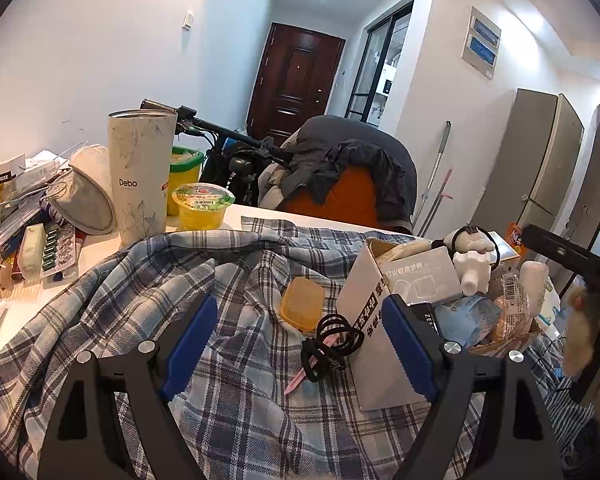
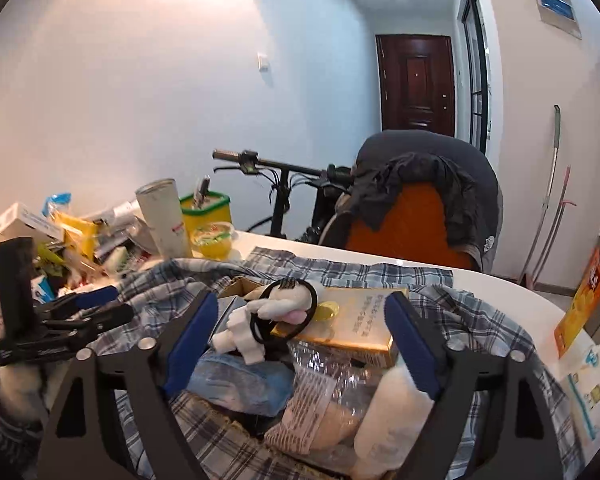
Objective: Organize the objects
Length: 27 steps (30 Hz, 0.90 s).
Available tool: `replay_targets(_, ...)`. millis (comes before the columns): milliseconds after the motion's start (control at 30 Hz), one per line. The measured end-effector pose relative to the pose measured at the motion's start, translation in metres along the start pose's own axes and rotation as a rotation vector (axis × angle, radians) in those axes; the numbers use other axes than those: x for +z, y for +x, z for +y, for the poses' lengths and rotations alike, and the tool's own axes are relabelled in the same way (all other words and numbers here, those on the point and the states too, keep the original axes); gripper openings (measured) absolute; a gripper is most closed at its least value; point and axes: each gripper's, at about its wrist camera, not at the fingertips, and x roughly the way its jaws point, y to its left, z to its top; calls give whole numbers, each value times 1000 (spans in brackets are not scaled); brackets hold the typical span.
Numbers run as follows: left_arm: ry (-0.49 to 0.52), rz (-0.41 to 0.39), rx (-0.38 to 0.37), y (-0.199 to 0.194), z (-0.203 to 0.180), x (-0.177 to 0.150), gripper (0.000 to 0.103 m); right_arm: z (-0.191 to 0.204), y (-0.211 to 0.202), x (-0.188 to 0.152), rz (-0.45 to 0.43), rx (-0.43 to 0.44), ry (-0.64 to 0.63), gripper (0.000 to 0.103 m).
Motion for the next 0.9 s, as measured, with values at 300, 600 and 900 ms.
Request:
replay_targets(300, -29, -12, -30, -2, 7, 2, 86, -25, -47, -44, -163, 84, 84, 100)
replay_targets(600, 209, 38, 51, -1, -1, 2, 86, -10, -60, -49, -208, 122, 94, 100)
replay_targets(900, 343, 273, -72, 34, -13, -18, 45, 2, -74, -55, -249, 158, 77, 101)
